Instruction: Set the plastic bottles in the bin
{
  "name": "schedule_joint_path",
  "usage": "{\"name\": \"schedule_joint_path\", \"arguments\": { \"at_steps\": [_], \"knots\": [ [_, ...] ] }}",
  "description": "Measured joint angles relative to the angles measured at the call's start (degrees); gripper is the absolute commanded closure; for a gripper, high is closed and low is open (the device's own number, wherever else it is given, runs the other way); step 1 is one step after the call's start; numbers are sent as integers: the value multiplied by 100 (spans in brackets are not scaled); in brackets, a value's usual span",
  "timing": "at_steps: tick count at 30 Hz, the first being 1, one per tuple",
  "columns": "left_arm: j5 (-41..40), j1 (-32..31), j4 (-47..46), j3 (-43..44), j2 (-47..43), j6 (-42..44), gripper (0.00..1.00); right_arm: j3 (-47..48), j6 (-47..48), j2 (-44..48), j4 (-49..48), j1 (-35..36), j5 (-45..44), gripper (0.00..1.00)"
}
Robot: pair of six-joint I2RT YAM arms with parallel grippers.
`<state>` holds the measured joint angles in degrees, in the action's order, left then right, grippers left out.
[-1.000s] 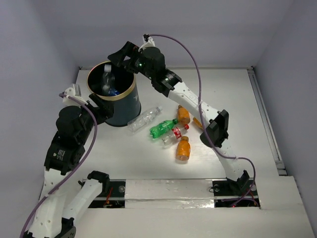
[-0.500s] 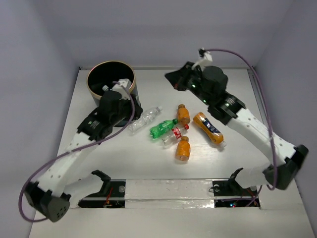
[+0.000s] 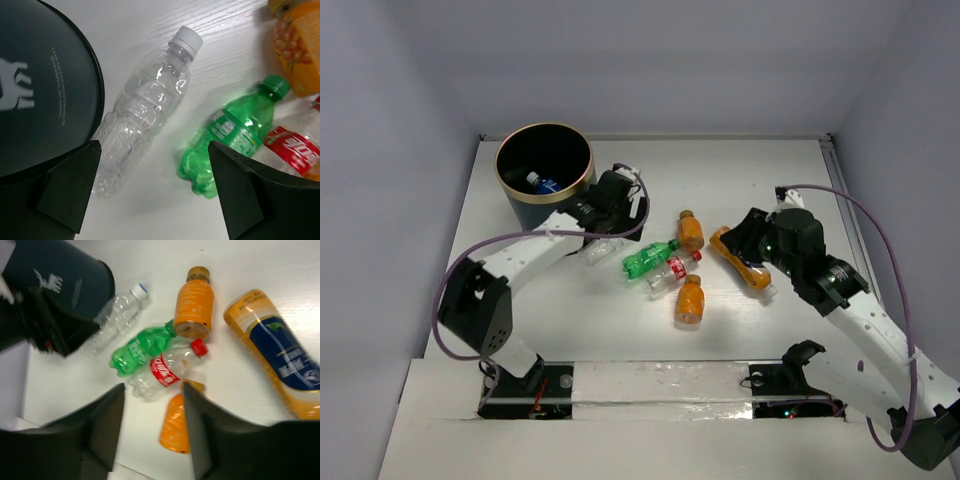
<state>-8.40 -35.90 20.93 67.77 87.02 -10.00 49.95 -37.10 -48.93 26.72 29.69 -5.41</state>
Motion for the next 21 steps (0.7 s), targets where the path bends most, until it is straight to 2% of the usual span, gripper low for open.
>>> {"name": "schedule_joint_path", "arguments": {
  "at_steps": [3, 9, 15, 19, 21],
  "knots": [
    [-131, 2, -61, 258, 592, 170, 12, -234, -70, 264, 55, 0, 68, 22],
    [-234, 57, -142, 636, 1556, 404, 11, -505, -164, 476, 341, -52, 98, 9],
    [-210, 114, -149, 874, 2118, 531, 13, -483, 17, 251, 595, -256, 157, 5],
    [-186, 125, -162, 876, 2256, 557, 26, -385, 210, -186, 807, -584, 284, 4],
    [-162, 125, -190, 876, 2280, 551, 29, -245, 317, -426, 894, -772, 315, 4]
  ]
}}
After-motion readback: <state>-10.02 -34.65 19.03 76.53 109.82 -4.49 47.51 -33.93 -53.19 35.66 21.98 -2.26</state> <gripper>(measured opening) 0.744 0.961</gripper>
